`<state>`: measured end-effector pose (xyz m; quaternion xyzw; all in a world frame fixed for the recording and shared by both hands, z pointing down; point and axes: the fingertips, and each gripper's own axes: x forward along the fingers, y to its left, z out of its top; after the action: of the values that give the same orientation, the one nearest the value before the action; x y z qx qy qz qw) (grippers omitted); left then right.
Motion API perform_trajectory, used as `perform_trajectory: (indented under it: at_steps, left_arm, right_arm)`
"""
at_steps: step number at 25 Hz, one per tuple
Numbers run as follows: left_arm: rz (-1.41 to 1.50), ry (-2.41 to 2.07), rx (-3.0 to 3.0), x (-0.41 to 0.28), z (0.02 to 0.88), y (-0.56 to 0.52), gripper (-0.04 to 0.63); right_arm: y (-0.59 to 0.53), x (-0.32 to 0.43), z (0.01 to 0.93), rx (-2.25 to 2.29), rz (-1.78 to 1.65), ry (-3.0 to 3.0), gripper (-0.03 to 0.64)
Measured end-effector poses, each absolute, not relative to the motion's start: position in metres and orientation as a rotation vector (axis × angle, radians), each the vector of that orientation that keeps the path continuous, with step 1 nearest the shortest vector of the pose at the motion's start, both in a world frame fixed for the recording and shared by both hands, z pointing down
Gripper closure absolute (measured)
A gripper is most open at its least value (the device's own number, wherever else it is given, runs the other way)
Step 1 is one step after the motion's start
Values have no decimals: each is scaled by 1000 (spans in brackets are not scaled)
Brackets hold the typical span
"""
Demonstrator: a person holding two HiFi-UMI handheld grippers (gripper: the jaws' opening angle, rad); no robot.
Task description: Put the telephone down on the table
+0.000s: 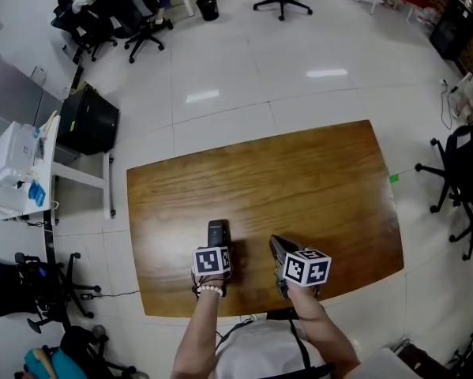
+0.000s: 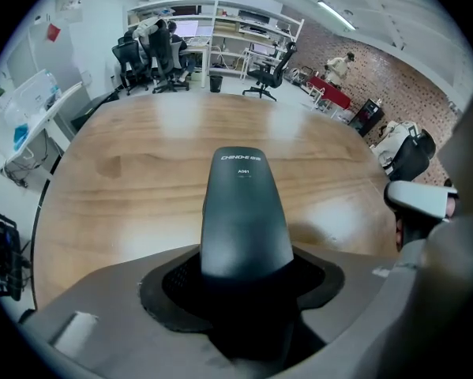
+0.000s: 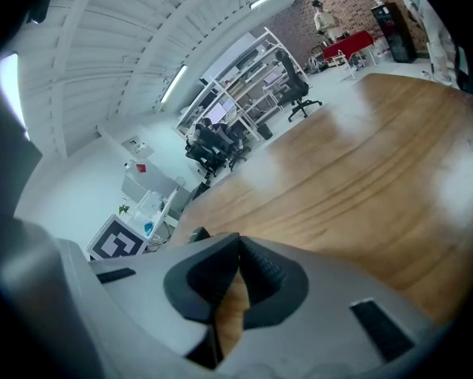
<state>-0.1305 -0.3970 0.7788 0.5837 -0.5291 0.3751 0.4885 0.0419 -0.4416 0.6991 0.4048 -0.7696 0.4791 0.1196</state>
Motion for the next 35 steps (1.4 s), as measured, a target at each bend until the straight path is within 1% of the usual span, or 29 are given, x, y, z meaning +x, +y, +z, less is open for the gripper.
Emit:
perform_trajectory:
  at_steps: [12,21,27,29,32,35]
  left_arm:
    - [1058,-1222,1394,-131,782,-389,307]
    - [1115,-1218,1378,-130,782,-387,293]
    - [1045,-1223,1375,-119,783,-389,217]
    - [1001,-1224,1378,-115,781,-388,171]
    - [926,-1243,1393,-114,772,-385,150]
    - [808,-1260,1429,-118,758,-384,149]
  right_arm:
    - [-450,46,708,1205,1478,-2222,614]
    - [-450,45,709,1219,1515,-2222,614]
    - [-449,49,710,1226,1520,-2220,614]
    - [-448,51,710,1229,1514,-2219,615]
    - [-444,58,706,1232,1497,-2225,614]
    - [-439,58,702,1239,1481,-2231,614]
